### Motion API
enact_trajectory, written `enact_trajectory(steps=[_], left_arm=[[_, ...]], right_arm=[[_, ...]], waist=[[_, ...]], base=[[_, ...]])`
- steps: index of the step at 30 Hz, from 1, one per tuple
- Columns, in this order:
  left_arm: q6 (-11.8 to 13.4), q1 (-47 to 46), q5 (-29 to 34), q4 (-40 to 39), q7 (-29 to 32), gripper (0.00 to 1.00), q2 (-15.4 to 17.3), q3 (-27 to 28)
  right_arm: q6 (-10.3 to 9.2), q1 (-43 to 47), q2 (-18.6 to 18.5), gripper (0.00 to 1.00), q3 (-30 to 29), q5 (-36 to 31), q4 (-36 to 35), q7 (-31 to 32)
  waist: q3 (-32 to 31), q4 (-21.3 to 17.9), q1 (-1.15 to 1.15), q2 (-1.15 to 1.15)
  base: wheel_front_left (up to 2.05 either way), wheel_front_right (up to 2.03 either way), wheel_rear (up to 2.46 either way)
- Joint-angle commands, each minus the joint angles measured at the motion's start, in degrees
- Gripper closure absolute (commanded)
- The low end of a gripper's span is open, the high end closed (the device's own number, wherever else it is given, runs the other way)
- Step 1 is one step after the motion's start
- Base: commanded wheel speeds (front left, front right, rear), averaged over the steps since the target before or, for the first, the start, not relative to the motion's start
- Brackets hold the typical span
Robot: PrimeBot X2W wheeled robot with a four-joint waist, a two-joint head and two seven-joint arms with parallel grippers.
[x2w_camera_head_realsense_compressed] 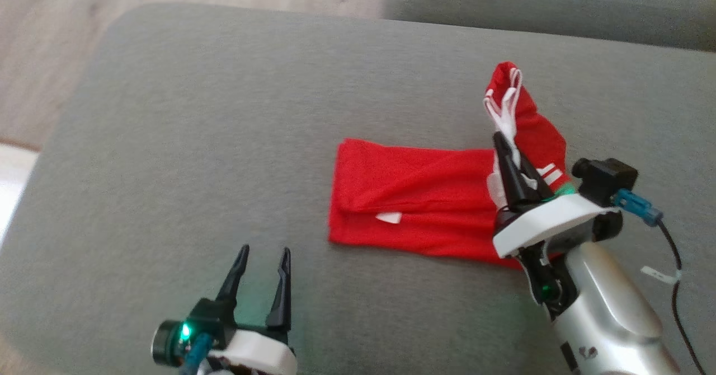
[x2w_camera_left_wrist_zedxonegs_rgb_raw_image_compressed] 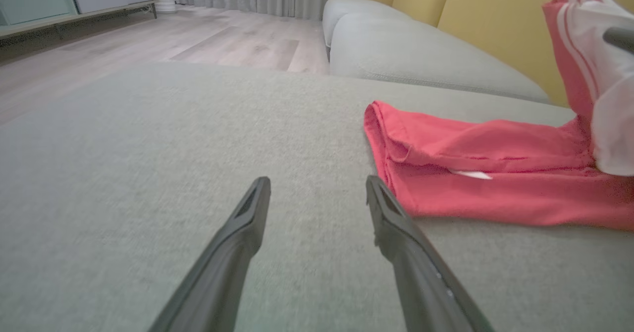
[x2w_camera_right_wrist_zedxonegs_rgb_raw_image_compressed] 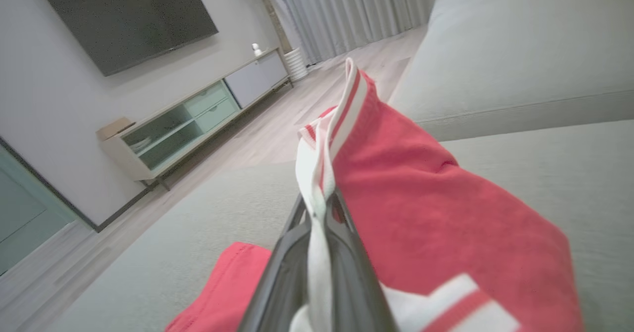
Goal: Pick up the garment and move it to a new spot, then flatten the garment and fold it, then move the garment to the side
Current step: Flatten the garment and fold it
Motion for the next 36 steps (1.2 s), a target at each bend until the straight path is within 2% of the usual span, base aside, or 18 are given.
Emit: enact_trajectory(steps=[1, 6, 10, 11, 12, 18, 27, 31, 36], left_arm=[[-0.3, 0.1, 0.5, -1.0, -0.4, 0.0, 0.1, 1.2], [-0.9, 0.7, 0.8, -0.7, -0.4, 0.0, 0.1, 0.0], [-1.0, 1.0, 0.8, -0.5, -0.4, 0.0, 0.1, -0.8], [-1.1, 1.0, 0.7, -0.4, -0.4, 0.0, 0.1, -0.9], [-1.1, 1.0, 0.8, -0.4, -0.4, 0.0, 0.1, -1.0], [-0.8, 0.9, 0.8, -0.7, -0.4, 0.0, 0.1, -0.4], [-0.5, 0.1, 1.6, -1.7, -0.4, 0.0, 0.1, 2.8], [-0.5, -0.8, 2.4, -2.0, -0.4, 0.0, 0.1, 4.5], [-0.3, -1.2, 3.5, -1.9, -0.4, 0.0, 0.1, 6.7]], right_arm=[[-0.04, -0.3, 0.9, 1.0, 2.4, 0.8, -2.8, 0.6], [-0.04, -0.3, 1.7, 1.0, 4.9, 1.5, -2.3, 1.4], [-0.04, -1.1, 2.2, 1.0, 5.4, 1.4, 0.3, 1.0], [-0.04, -1.4, 2.4, 0.56, 5.3, 1.3, 1.2, 0.8], [-0.04, -1.6, 2.4, 0.0, 5.2, 1.2, 1.9, 0.5], [-0.04, -2.8, 2.7, 0.0, 4.2, -0.1, 4.2, -3.0], [-0.04, -0.1, 2.6, 0.0, -7.0, -5.3, 7.4, -6.8], [-0.04, 2.2, 2.2, 0.0, -13.0, -10.4, 7.3, -7.2], [-0.04, 5.7, 2.3, 0.0, -18.3, -17.9, 4.0, -7.2]], waist=[[-0.7, 5.2, 0.01, 0.0], [-1.0, 11.7, 0.01, 0.0], [-1.0, 15.1, 0.01, 0.0], [-1.0, 15.6, 0.01, 0.0], [-1.0, 15.9, 0.01, 0.0], [-1.5, 14.3, 0.01, 0.0], [-3.8, 4.3, 0.01, 0.0], [-4.2, 0.1, 0.01, 0.0], [-4.6, -4.1, 0.01, 0.0]], base=[[0.0, 0.0, 0.0], [0.0, 0.0, 0.0], [0.0, 0.0, 0.0], [0.0, 0.0, 0.0], [0.0, 0.0, 0.0], [0.0, 0.0, 0.0], [0.0, 0.0, 0.0], [0.0, 0.0, 0.0], [0.0, 0.0, 0.0]])
